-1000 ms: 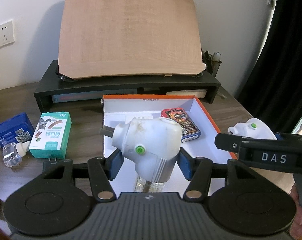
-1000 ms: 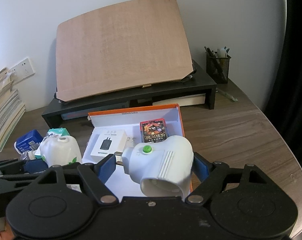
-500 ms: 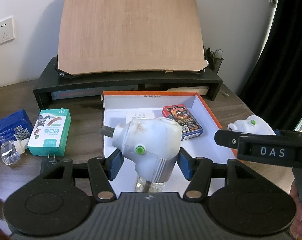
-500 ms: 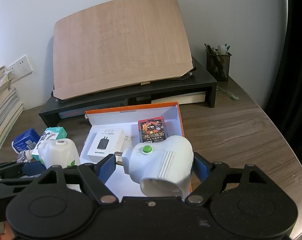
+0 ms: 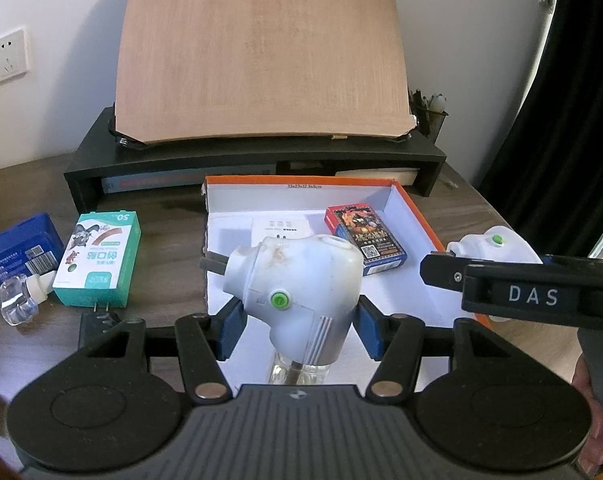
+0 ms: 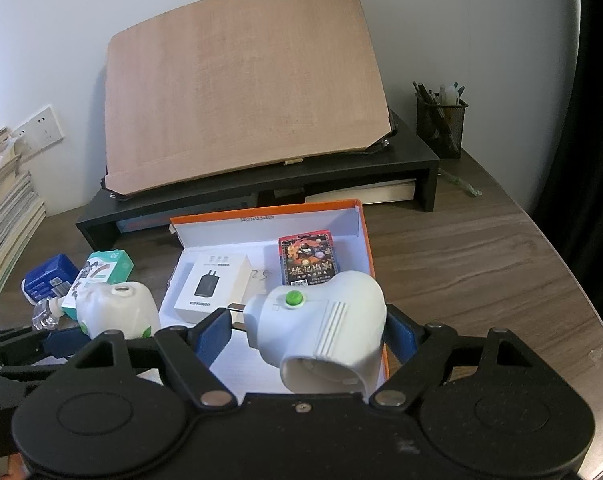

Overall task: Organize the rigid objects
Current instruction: 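Hold both white plug heaters above the tray, lowering toward its floor, then open the right tool to release its white plug heater in the tray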

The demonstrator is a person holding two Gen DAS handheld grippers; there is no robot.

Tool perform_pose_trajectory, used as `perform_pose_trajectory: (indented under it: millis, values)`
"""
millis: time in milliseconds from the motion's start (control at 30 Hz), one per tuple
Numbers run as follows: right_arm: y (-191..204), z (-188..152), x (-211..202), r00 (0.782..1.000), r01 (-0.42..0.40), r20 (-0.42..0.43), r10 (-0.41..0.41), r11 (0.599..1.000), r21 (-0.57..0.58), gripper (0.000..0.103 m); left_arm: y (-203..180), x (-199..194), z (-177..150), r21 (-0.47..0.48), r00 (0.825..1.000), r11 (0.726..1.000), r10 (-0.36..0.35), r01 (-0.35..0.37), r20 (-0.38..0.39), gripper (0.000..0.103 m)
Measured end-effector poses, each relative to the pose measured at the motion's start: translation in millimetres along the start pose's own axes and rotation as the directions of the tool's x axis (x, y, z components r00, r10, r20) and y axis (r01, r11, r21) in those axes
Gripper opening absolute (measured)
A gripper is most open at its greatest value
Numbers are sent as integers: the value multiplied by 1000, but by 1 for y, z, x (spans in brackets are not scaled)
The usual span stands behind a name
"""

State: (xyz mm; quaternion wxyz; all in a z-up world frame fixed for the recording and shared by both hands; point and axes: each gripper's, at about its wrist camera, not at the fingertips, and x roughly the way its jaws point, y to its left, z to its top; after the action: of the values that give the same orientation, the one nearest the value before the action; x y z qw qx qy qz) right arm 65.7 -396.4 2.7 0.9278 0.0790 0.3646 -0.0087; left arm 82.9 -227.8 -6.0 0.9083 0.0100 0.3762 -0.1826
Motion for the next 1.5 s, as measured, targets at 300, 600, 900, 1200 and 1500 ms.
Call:
perform_pose_trajectory:
  millis: [300, 600, 900, 1200, 1500]
  values:
    - [0, 0, 2, 1000, -2, -3, 2, 1000, -1, 96, -1, 2, -1, 4, 1000, 1000, -2, 2, -3, 59]
    - [-1, 0, 7, 1000, 0, -12, 0, 1000, 0, 96, -2, 5, -1, 1, 1000, 1000, -4, 4, -8, 59]
    - [1, 1, 11, 1000, -3, -18, 2, 1000, -4, 96, -1, 6, -1, 2, 1000, 1000, -4, 4, -10, 59]
    - [2, 2, 15, 1000, 0, -30, 0, 1000, -5, 96, 2, 8, -1, 4, 1000, 1000, -7, 7, -11, 59]
    - [3, 3, 19, 999, 0, -34, 0, 1000, -7, 96, 3, 11, 0, 5, 1000, 1000, -8, 8, -16, 59]
